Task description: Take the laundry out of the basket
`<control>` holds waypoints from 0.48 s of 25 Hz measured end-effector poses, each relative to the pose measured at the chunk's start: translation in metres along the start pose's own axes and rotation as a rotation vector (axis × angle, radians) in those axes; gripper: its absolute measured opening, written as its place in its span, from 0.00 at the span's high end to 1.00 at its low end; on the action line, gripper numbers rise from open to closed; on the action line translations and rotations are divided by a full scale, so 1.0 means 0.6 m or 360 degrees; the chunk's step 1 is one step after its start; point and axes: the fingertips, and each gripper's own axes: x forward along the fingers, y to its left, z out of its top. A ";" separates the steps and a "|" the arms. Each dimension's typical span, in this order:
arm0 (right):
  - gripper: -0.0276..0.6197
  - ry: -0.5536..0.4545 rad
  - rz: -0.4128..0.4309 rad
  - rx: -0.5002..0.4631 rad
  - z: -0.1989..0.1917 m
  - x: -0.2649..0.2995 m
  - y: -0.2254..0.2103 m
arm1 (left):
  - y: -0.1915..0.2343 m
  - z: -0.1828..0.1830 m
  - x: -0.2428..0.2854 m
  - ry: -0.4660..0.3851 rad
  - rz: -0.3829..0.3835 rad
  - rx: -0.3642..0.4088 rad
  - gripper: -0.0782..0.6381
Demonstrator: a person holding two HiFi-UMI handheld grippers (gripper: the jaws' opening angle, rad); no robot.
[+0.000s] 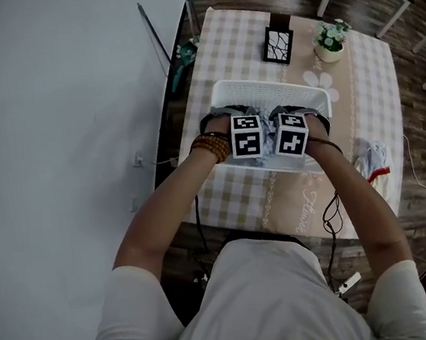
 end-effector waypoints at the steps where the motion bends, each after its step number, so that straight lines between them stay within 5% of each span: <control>1: 0.66 0.0018 0.0018 0.0002 -0.006 0.015 -0.001 | 0.000 -0.005 0.015 0.0020 -0.0020 0.0011 0.58; 12: 0.61 0.0193 0.0208 0.0023 -0.090 0.167 0.020 | -0.014 -0.032 0.158 0.0160 -0.0219 -0.0026 0.58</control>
